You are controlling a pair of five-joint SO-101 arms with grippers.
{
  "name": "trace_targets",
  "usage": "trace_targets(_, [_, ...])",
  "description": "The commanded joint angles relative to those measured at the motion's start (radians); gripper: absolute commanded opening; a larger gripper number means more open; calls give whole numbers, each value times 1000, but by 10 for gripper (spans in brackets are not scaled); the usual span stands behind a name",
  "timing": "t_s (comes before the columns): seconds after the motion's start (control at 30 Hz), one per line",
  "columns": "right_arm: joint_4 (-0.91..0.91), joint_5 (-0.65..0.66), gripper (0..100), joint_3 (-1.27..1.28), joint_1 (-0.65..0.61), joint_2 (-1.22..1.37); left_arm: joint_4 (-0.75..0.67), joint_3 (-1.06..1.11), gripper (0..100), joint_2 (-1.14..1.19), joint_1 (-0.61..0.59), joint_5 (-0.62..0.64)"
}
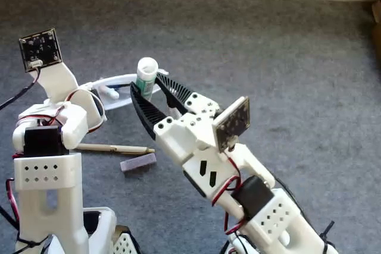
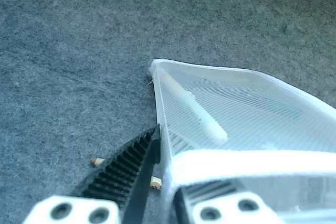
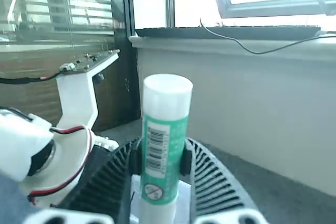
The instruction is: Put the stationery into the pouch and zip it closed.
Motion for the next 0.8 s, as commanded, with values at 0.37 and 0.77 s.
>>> trace_targets(0.37, [-568, 0, 5, 124, -18, 329, -23, -19, 6, -25, -15, 11])
trace_targets(0.77, [-789, 124, 5, 153, -18, 489, -23, -19, 6, -27, -15, 11])
